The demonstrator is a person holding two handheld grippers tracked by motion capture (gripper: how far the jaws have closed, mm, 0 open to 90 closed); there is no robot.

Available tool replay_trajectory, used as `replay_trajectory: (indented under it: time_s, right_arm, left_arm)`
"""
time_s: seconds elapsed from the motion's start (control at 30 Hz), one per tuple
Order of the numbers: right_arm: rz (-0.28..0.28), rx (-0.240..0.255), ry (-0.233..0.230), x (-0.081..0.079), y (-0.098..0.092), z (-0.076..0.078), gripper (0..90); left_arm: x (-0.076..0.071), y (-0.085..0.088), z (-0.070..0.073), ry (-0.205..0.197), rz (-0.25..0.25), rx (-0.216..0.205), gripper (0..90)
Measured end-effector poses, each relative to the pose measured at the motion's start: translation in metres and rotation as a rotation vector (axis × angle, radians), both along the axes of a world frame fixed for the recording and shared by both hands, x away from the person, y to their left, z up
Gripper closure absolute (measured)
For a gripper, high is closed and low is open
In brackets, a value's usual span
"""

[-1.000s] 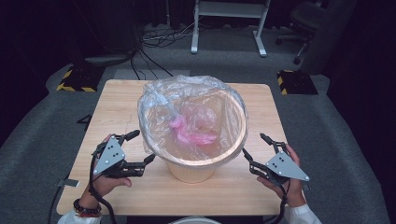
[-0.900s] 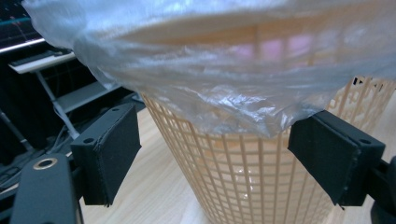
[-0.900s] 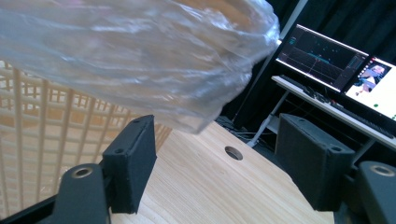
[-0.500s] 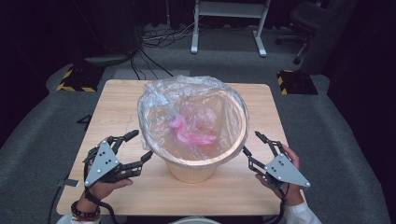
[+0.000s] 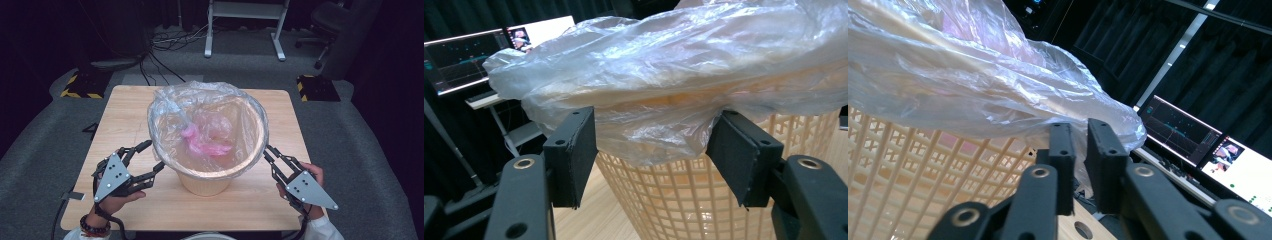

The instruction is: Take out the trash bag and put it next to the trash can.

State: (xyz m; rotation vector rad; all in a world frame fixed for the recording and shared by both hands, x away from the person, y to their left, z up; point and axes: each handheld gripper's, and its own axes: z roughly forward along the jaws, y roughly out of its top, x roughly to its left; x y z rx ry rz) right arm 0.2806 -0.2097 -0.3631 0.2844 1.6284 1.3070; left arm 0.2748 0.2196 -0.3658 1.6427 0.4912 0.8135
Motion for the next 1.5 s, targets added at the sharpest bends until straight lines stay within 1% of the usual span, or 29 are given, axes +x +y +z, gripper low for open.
replay_trajectory:
  time_s: [0.03, 0.1, 0.13, 0.2, 0.27, 0.3, 0.37, 0.43, 0.57, 0.67, 0.73, 0.83, 0.87, 0.93, 1.0, 1.03, 1.07, 1.1, 1.13, 1.17, 1.2, 1.23, 1.27, 1.3, 1.37, 1.43, 1.47, 1.5]
  right_arm:
    - [0.001, -0.003, -0.001, 0.0, 0.0, 0.001, 83.7]
    - [0.0, 0.002, -0.011, -0.001, 0.001, 0.002, 85.2]
    - [-0.001, 0.005, -0.013, -0.001, 0.0, 0.002, 85.9]
    - [0.002, 0.018, -0.02, -0.002, 0.0, 0.005, 87.6]
    - [0.007, 0.03, -0.029, -0.003, 0.0, 0.008, 89.0]
    - [0.01, 0.033, -0.034, -0.004, 0.001, 0.01, 89.2]
    - [0.011, 0.037, -0.041, -0.004, 0.004, 0.014, 89.5]
    - [0.019, 0.041, -0.046, -0.004, 0.007, 0.017, 89.4]
    - [0.038, 0.046, -0.06, -0.005, 0.013, 0.024, 89.4]
    - [0.056, 0.028, -0.072, -0.006, 0.019, 0.032, 89.4]
    - [0.06, 0.019, -0.069, -0.007, 0.023, 0.035, 89.4]
    - [0.053, 0.019, -0.083, -0.009, 0.024, 0.035, 85.9]
    - [0.049, 0.025, -0.079, -0.01, 0.023, 0.034, 81.8]
    - [0.028, 0.023, -0.075, -0.013, 0.021, 0.032, 75.1]
    - [0.014, 0.013, -0.065, -0.017, 0.018, 0.028, 64.0]
    - [0.018, 0.0, -0.055, -0.02, 0.017, 0.026, 62.3]
    - [0.027, -0.018, -0.047, -0.022, 0.015, 0.024, 58.8]
    - [0.032, -0.029, -0.037, -0.023, 0.014, 0.022, 55.6]
    - [0.048, -0.038, -0.016, -0.025, 0.013, 0.02, 52.5]
    - [0.079, -0.047, 0.015, -0.026, 0.012, 0.018, 50.4]
    - [0.087, -0.066, 0.028, -0.027, 0.011, 0.016, 48.4]
    - [0.073, -0.087, 0.017, -0.027, 0.012, 0.014, 46.8]
    - [0.073, -0.12, 0.012, -0.028, 0.012, 0.01, 46.2]
    - [0.067, -0.131, 0.01, -0.027, 0.014, 0.007, 45.3]
    - [0.011, -0.17, -0.002, -0.025, 0.019, 0.002, 46.4]
    - [-0.027, -0.183, -0.044, -0.024, 0.023, -0.002, 51.3]
    - [-0.041, -0.176, -0.063, -0.024, 0.024, -0.002, 56.2]
    - [-0.056, -0.168, -0.075, -0.024, 0.024, -0.002, 64.6]
  left_arm:
    - [0.0, 0.0, 0.0, -0.007, 0.003, 0.0, 36.5]
    - [-0.001, -0.001, 0.0, -0.005, -0.004, 0.0, 40.3]
    - [-0.002, -0.001, 0.0, -0.01, -0.004, 0.003, 40.4]
    - [-0.002, -0.002, -0.001, -0.013, -0.001, -0.001, 39.7]
    - [-0.002, -0.003, -0.001, -0.003, -0.015, -0.013, 36.7]
    - [-0.003, -0.003, -0.001, 0.001, -0.016, -0.014, 35.6]
    - [-0.005, -0.005, -0.001, -0.003, -0.022, -0.006, 33.2]
    - [-0.007, -0.007, -0.001, -0.014, -0.017, -0.007, 31.6]
    - [-0.012, -0.01, 0.0, -0.028, -0.028, -0.005, 31.7]
    - [-0.016, -0.013, 0.001, -0.051, -0.022, 0.005, 31.8]
    - [-0.019, -0.014, 0.002, -0.066, -0.01, 0.013, 31.8]
    - [-0.021, -0.013, 0.003, -0.075, -0.008, 0.003, 31.8]
    - [-0.022, -0.013, 0.004, -0.081, -0.006, 0.001, 32.4]
    - [-0.023, -0.014, 0.005, -0.098, 0.015, 0.003, 35.7]
    - [-0.022, -0.014, 0.006, -0.098, 0.018, 0.017, 42.0]
    - [-0.021, -0.015, 0.006, -0.102, 0.025, 0.018, 44.6]
    - [-0.021, -0.015, 0.006, -0.107, 0.026, 0.019, 49.4]
    - [-0.021, -0.014, 0.006, -0.106, 0.015, 0.02, 55.3]
    - [-0.021, -0.014, 0.006, -0.104, 0.008, 0.025, 57.8]
    - [-0.021, -0.013, 0.006, -0.108, 0.006, 0.029, 60.2]
    - [-0.021, -0.013, 0.006, -0.109, -0.001, 0.035, 64.5]
    - [-0.022, -0.014, 0.006, -0.11, -0.006, 0.037, 66.0]
    - [-0.022, -0.014, 0.006, -0.108, -0.01, 0.038, 66.8]
    - [-0.022, -0.013, 0.007, -0.106, -0.016, 0.04, 67.1]
    - [-0.022, -0.014, 0.007, -0.1, -0.026, 0.038, 67.6]
    - [-0.022, -0.015, 0.007, -0.099, -0.033, 0.041, 68.4]
    - [-0.023, -0.016, 0.007, -0.097, -0.028, 0.041, 66.4]
    - [-0.023, -0.016, 0.006, -0.095, -0.029, 0.042, 60.3]
